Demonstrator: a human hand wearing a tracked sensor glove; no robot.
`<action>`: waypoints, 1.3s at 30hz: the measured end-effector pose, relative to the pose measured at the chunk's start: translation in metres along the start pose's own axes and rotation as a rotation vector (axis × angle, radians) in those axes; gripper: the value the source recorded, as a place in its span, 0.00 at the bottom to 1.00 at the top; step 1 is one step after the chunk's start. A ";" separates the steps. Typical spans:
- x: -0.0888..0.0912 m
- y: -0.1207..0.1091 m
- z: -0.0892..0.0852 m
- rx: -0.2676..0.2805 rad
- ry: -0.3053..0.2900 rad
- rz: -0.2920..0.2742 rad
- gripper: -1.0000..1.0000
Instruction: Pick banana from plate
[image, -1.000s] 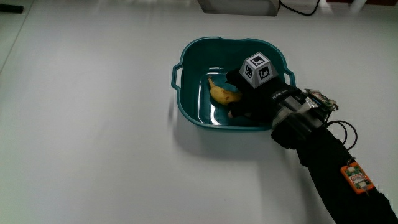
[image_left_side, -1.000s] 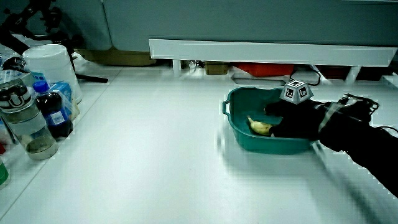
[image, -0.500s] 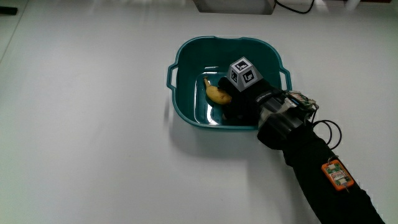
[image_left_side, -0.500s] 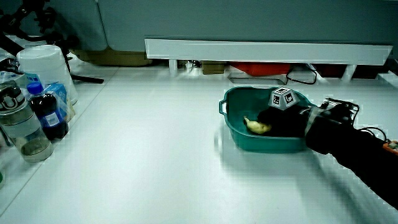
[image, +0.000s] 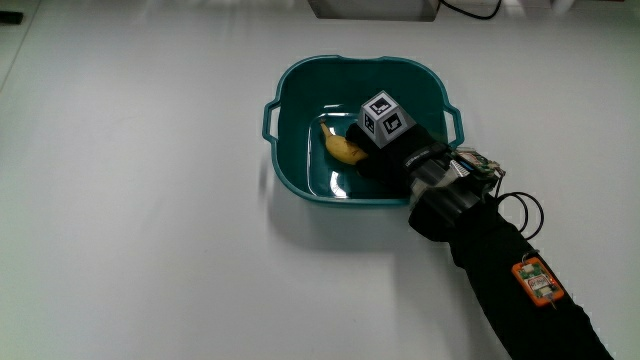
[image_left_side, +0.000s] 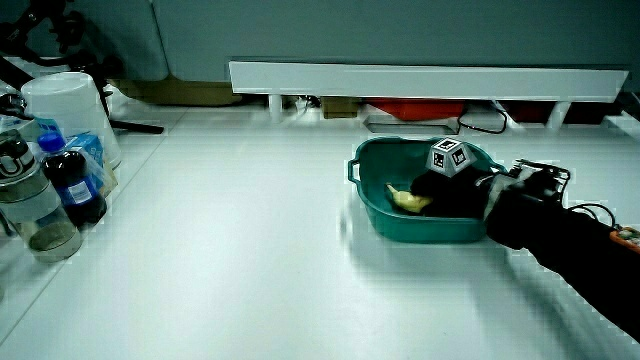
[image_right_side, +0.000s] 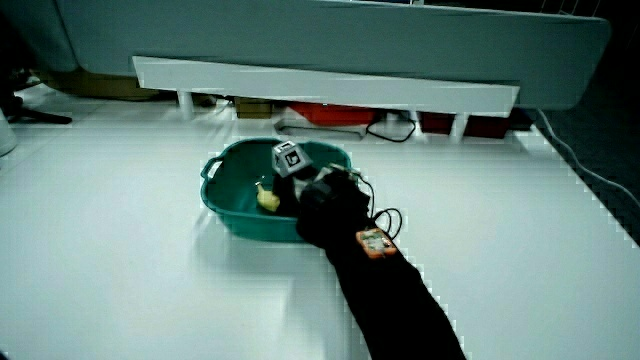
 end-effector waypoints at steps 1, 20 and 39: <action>0.000 -0.001 0.002 0.005 -0.005 0.000 1.00; 0.002 -0.016 0.026 0.093 0.016 0.024 1.00; -0.006 -0.090 0.068 0.256 -0.046 0.093 1.00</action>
